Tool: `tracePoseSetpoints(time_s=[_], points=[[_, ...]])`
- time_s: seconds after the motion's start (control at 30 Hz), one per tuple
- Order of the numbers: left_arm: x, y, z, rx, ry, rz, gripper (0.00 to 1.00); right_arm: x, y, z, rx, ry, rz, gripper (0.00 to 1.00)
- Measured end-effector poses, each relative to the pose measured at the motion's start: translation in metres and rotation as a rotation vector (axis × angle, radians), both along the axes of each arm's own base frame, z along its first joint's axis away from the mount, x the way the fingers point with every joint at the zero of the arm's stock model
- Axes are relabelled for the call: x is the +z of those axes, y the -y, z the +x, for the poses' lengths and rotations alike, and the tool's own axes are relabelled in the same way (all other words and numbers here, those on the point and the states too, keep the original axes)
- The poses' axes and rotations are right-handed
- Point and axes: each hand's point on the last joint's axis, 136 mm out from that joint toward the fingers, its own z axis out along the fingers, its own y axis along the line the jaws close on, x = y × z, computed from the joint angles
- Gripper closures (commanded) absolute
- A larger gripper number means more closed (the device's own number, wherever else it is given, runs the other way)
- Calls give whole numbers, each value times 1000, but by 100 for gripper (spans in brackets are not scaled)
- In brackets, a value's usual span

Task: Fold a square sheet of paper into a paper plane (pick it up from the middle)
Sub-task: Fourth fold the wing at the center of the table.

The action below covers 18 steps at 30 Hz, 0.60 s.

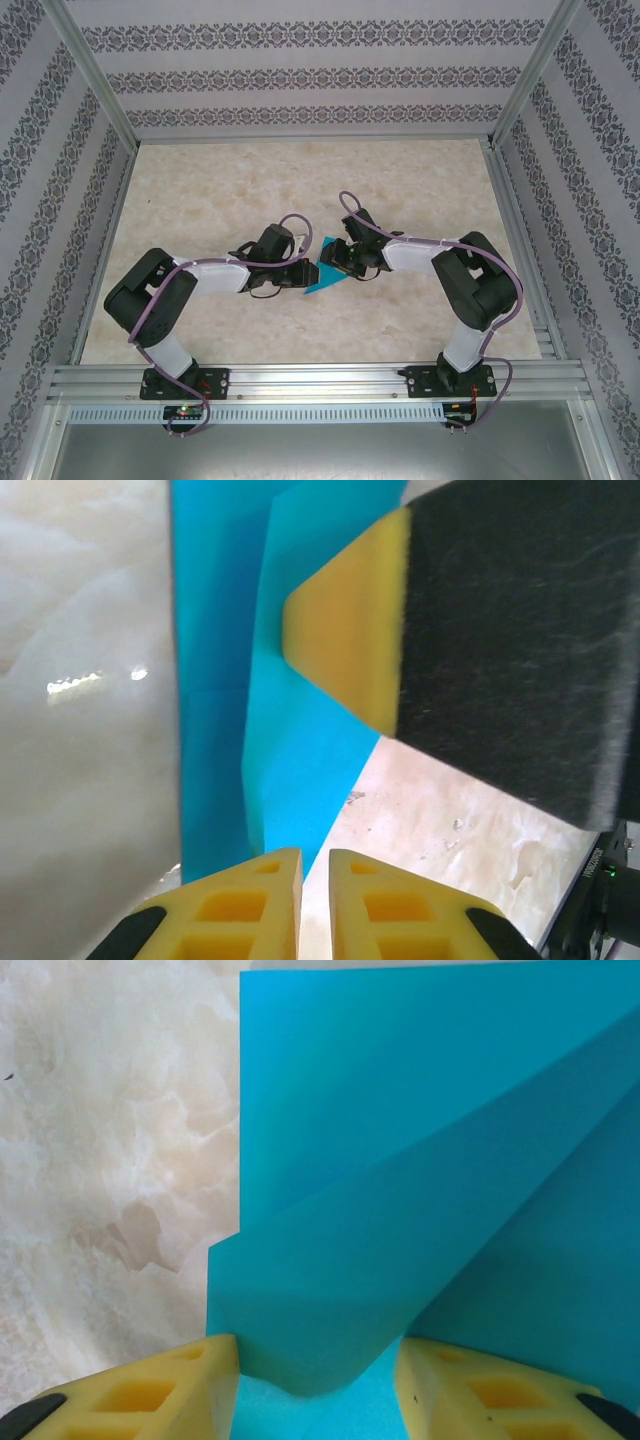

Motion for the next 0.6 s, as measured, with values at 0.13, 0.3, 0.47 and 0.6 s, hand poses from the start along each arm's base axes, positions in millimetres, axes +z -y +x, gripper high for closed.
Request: tracePoseSetpoints(time_s=[0.13, 0.3, 0.47, 0.6], points=[[-9, -4, 0, 14, -13, 31, 85, 0, 0, 0, 0, 0, 0, 53], [-14, -6, 1, 20, -17, 44, 86, -1, 1, 0, -1, -4, -7, 57], [-14, -6, 1, 22, -15, 46, 86, -4, 3, 0, -1, -16, -28, 59], [-14, -6, 1, 23, -15, 48, 86, -4, 2, 1, 4, -18, -32, 55]])
